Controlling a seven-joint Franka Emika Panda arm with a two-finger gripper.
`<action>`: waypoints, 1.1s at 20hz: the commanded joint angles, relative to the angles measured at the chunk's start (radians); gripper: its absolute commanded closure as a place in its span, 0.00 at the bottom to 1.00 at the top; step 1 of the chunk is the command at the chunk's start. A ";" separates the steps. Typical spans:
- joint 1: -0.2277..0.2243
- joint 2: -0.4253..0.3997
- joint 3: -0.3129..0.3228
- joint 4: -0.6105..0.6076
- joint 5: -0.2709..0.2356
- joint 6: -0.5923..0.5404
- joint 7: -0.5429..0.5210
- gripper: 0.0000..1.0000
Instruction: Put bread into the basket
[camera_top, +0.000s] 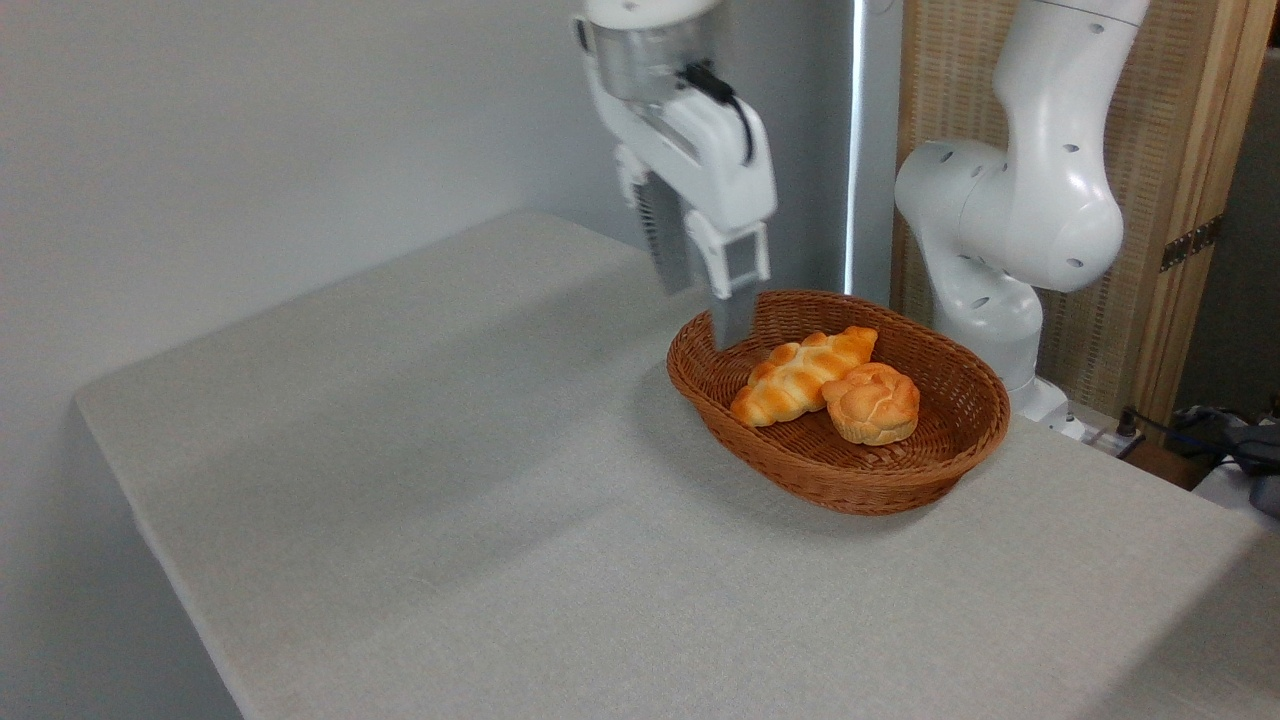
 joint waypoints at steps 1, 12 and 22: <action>-0.008 0.161 -0.022 0.192 -0.024 -0.005 -0.091 0.00; 0.011 0.377 -0.043 0.481 -0.093 0.018 -0.174 0.00; 0.094 0.384 -0.152 0.477 -0.018 0.098 -0.319 0.00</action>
